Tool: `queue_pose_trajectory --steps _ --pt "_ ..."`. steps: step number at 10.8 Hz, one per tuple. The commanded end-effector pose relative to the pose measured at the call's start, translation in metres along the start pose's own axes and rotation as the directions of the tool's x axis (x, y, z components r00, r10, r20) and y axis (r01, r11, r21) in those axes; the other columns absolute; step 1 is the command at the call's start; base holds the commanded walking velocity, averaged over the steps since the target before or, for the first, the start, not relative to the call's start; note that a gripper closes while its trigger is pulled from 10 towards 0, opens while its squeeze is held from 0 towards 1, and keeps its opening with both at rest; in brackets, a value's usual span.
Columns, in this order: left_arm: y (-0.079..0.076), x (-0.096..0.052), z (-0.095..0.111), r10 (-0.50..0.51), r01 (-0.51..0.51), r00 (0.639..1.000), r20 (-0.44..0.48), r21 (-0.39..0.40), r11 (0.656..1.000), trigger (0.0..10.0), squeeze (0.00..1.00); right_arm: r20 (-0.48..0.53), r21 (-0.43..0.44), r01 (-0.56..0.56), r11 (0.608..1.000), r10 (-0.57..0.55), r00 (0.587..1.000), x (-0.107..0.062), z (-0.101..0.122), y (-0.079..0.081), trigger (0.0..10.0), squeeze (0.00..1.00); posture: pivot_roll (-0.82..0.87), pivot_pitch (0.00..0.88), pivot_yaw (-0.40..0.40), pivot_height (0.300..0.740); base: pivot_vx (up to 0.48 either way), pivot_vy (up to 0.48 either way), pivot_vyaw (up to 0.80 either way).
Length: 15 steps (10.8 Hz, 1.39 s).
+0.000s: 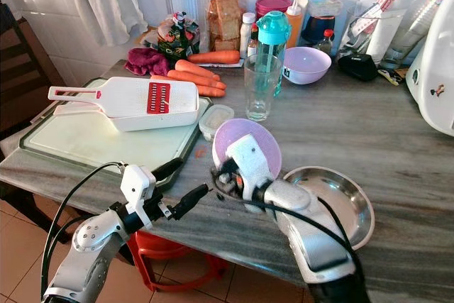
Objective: Setting the table
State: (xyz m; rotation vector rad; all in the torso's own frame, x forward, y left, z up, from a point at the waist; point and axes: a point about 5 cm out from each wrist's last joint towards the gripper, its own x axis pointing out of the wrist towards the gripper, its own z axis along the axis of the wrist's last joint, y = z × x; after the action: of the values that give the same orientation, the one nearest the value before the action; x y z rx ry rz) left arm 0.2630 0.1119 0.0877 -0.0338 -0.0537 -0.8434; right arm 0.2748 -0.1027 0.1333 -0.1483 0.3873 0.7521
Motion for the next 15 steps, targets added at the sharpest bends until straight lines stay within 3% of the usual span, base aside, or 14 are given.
queue_pose_trajectory --steps 1,7,11,13,14,15 --pt "0.003 0.000 0.003 0.006 -0.006 1.000 0.001 0.004 1.000 10.0 0.00 -0.003 -0.006 -0.012 1.000 0.012 1.000 -0.002 0.002 0.002 10.0 1.00 -0.03 0.043 0.038 0.740 0.000 0.000 0.00" --pt "0.003 0.004 0.004 0.007 -0.007 1.000 0.002 0.000 1.000 10.0 0.00 0.121 -0.021 0.105 0.994 -0.101 0.987 -0.006 0.028 -0.014 10.0 1.00 -0.03 0.039 0.042 0.740 0.000 0.000 0.00" --pt "0.002 0.006 0.004 0.006 -0.006 1.000 0.004 -0.001 1.000 10.0 0.00 0.284 -0.012 0.215 0.977 -0.203 0.937 -0.011 0.052 -0.026 10.0 1.00 -0.03 0.033 0.042 0.740 0.000 0.000 0.00" --pt "0.003 0.006 0.004 0.009 -0.009 1.000 0.006 0.001 1.000 10.0 0.00 0.359 -0.053 0.448 0.892 -0.402 0.843 -0.026 0.061 -0.042 10.0 1.00 -0.04 0.034 0.043 0.740 0.000 0.000 0.00" --pt "0.004 0.006 0.004 0.015 -0.015 1.000 0.006 0.002 1.000 10.0 0.00 0.356 -0.089 0.543 0.835 -0.483 0.800 -0.035 0.058 -0.047 10.0 1.00 -0.04 0.037 0.039 0.740 0.000 0.000 0.00" --pt "0.006 0.006 0.005 0.028 -0.028 1.000 0.012 0.005 1.000 10.0 0.00 0.337 -0.064 0.642 0.764 -0.589 0.735 -0.046 0.046 -0.050 10.0 1.00 -0.04 0.037 0.039 0.740 0.000 0.000 0.00"
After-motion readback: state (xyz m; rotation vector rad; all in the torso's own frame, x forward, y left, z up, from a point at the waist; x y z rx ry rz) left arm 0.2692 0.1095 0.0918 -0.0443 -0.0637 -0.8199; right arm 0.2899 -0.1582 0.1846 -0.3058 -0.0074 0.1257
